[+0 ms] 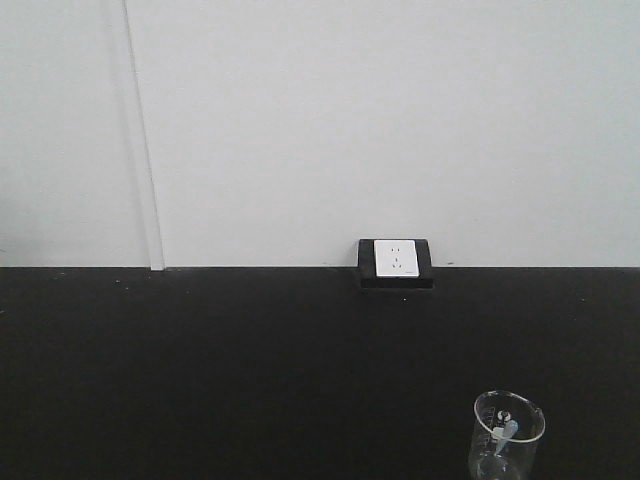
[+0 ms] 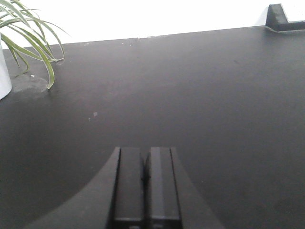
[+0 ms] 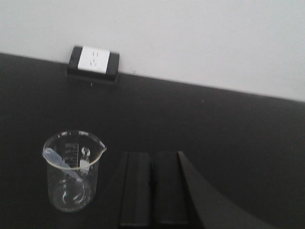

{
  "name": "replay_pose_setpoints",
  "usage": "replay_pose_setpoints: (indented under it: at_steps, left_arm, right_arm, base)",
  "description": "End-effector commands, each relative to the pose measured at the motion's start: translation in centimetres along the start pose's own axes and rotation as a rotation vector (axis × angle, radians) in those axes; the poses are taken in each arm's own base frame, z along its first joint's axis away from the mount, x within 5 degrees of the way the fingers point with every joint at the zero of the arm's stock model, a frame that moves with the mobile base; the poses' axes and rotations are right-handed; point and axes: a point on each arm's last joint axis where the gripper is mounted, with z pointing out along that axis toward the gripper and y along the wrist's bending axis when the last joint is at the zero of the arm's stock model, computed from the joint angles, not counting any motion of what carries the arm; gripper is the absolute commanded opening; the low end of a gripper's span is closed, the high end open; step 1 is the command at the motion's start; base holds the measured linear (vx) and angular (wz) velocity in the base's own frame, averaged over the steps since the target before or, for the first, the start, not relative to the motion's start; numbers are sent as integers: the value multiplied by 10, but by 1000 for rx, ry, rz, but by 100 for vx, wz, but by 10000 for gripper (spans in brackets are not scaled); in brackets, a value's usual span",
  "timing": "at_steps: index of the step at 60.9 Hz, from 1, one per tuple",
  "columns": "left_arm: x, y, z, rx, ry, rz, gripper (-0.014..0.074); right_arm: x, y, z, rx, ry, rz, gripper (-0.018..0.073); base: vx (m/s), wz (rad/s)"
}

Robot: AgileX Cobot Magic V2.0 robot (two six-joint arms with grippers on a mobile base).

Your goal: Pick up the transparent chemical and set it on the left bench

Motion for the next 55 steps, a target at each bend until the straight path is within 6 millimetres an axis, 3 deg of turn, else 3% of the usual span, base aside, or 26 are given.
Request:
replay_pose_setpoints:
  at_steps: [1, 15, 27, 38, 42, 55]
  left_arm:
    - [-3, 0, -1, -2, -81, -9, -3]
    - [-3, 0, -1, -2, -81, -9, -3]
    - [-3, 0, -1, -2, -81, -9, -3]
    - [-3, 0, -1, -2, -81, -9, -3]
    - [-3, 0, -1, -2, -81, -9, -3]
    - [-3, 0, -1, -2, -81, -9, -3]
  right_arm:
    - [-22, -4, 13, 5, -100, -1, 127]
    - [-17, 0, 48, -23, -136, 16, 325]
    - [3, 8, 77, -85, -44, 138, 482]
    - [5, 48, 86, -359, -137, -95, 507]
    - [11, 59, 92, -413, -134, -99, 505]
    - [18, 62, 118, -408, -127, -29, 505]
  base:
    - [0, 0]
    - [0, 0]
    - [0, 0]
    - [0, 0]
    - [0, 0]
    - [0, 0]
